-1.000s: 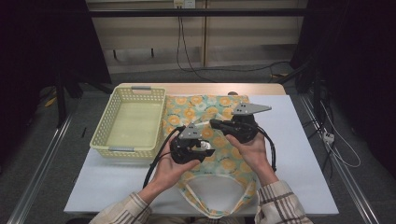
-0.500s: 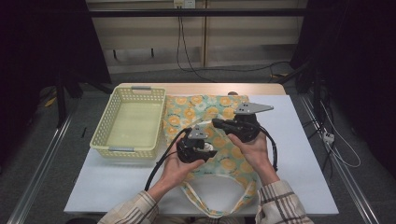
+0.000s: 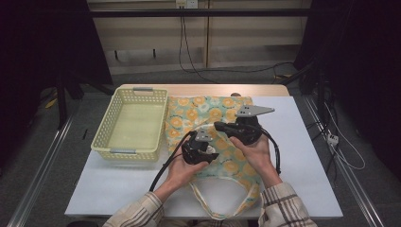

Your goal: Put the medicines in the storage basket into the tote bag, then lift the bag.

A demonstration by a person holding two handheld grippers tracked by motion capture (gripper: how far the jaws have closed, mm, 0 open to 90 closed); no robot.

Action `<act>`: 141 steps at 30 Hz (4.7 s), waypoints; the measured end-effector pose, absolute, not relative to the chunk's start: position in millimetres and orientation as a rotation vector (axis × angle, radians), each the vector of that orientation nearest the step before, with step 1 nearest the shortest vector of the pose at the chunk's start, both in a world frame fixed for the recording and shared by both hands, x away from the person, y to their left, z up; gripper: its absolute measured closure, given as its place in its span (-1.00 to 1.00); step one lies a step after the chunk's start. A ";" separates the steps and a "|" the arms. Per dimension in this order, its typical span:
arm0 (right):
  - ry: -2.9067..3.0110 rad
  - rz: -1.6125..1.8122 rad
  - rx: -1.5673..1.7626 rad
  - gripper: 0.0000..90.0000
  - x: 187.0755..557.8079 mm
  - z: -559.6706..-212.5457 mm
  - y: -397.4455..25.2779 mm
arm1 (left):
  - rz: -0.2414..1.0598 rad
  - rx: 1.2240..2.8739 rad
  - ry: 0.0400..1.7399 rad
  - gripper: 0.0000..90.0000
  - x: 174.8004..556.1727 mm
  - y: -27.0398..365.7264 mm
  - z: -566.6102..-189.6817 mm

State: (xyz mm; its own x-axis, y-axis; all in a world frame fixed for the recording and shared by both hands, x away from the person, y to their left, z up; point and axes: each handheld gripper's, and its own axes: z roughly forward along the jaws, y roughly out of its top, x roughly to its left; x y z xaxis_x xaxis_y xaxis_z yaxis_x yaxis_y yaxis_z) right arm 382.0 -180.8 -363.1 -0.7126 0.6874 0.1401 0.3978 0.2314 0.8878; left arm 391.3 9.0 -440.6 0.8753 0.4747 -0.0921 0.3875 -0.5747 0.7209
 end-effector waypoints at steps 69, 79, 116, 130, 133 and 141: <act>2.253 1.449 1.030 1.00 379.8 -373.6 -177.9 | 0.043 2.409 0.424 -0.35 349.2 41.8 -455.5; 2.262 1.440 1.025 1.00 380.4 -374.4 -176.3 | 0.030 2.375 0.467 0.45 365.6 51.8 -455.3; 2.219 1.459 1.042 1.00 383.8 -368.2 -187.5 | 0.053 2.181 0.390 1.00 349.6 60.6 -420.1; 2.176 1.505 1.042 1.00 390.6 -358.6 -189.5 | 0.086 2.040 0.416 1.00 357.7 77.7 -384.5; 2.161 1.522 1.035 1.00 394.5 -354.7 -189.4 | 0.102 2.015 0.421 1.00 360.3 81.5 -375.7; 2.118 1.530 1.023 1.00 401.4 -338.9 -192.3 | 0.136 1.955 0.412 1.00 364.8 82.9 -354.7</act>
